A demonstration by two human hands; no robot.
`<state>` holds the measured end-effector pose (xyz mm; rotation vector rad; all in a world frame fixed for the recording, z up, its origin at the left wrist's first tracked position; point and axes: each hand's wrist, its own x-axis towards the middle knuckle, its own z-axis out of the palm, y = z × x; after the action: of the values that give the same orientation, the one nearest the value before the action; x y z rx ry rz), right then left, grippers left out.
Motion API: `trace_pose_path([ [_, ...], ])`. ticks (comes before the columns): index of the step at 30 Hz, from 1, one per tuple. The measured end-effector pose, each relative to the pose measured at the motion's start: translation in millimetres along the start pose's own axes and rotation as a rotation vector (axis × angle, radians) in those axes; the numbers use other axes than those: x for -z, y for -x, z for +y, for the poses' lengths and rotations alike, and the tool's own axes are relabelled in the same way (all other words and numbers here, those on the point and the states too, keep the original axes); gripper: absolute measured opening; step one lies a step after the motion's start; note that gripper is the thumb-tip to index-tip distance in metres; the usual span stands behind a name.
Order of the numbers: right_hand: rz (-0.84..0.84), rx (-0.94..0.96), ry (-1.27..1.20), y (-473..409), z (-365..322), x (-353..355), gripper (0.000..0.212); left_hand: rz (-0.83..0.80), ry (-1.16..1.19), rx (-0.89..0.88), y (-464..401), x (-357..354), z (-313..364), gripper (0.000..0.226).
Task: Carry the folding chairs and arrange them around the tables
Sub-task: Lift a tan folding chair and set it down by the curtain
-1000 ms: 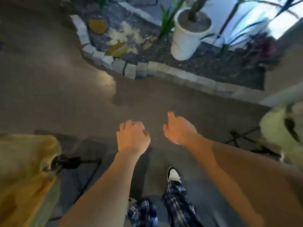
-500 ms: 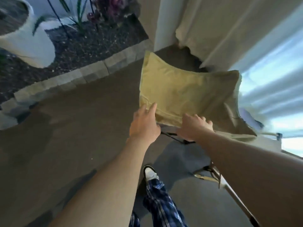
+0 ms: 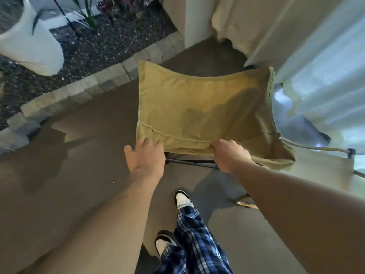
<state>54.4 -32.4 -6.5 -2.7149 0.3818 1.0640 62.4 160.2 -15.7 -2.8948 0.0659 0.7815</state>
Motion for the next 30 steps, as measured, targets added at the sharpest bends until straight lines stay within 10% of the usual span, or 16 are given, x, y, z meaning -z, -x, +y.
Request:
trace_pose_path([
  [15, -0.068, 0.495, 0.500, 124, -46, -133, 0.039, -0.239, 0.196, 0.399, 215, -128, -78, 0.021],
  [30, -0.130, 0.601, 0.690, 245, 32, -226, 0.034, -0.336, 0.495, 0.723, 444, -242, 26, 0.026],
])
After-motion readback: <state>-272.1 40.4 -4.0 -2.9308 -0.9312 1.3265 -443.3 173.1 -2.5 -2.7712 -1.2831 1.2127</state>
